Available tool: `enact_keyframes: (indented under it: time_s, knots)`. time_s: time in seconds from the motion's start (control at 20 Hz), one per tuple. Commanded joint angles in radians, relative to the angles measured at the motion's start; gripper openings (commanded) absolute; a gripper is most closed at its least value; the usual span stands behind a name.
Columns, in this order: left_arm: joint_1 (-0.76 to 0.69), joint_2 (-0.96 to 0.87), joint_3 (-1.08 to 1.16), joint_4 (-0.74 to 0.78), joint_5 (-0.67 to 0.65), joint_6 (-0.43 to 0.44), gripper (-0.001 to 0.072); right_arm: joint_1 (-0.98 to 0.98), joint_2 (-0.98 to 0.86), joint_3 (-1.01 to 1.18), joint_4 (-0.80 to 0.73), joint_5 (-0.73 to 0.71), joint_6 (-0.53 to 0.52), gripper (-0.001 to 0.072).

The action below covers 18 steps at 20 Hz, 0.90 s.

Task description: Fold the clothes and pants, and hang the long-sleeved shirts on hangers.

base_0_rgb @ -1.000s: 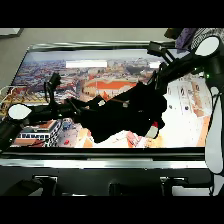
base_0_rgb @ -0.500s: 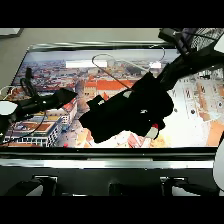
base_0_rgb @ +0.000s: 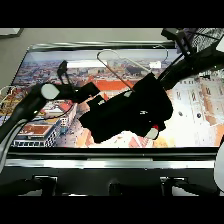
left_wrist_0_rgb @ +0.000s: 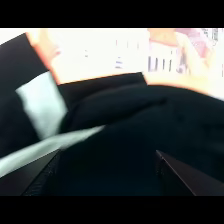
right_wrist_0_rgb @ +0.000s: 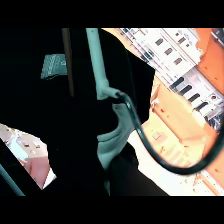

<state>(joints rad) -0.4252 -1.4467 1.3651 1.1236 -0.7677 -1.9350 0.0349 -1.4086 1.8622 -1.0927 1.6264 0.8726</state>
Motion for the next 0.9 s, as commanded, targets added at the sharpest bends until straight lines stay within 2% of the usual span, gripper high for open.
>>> enact_keyframes:
  time_s: [0.0, 0.1, 0.45, 0.6, 0.85]
  knots:
    - [-0.049, -0.194, 0.208, -0.069, -0.024, 0.022, 0.0720, 0.001, 0.001, 0.001, -0.002, 0.003, 0.015, 0.0042]
    - [-0.049, -0.275, 0.280, -0.142, -0.066, 0.076, 0.0720, 0.001, 0.001, 0.001, -0.002, 0.003, 0.017, 0.0042]
    - [-0.062, -0.418, 0.380, -0.152, -0.091, 0.078, 0.0720, 0.001, 0.001, 0.001, -0.004, 0.003, 0.034, 0.0042]
    - [-0.072, -0.439, 0.387, -0.225, -0.090, 0.153, 0.0720, 0.001, 0.001, 0.001, -0.004, 0.002, 0.038, 0.0042]
    - [-0.076, -0.439, 0.387, -0.227, -0.093, 0.159, 0.0720, 0.001, 0.001, 0.001, -0.005, 0.003, 0.041, 0.0042]
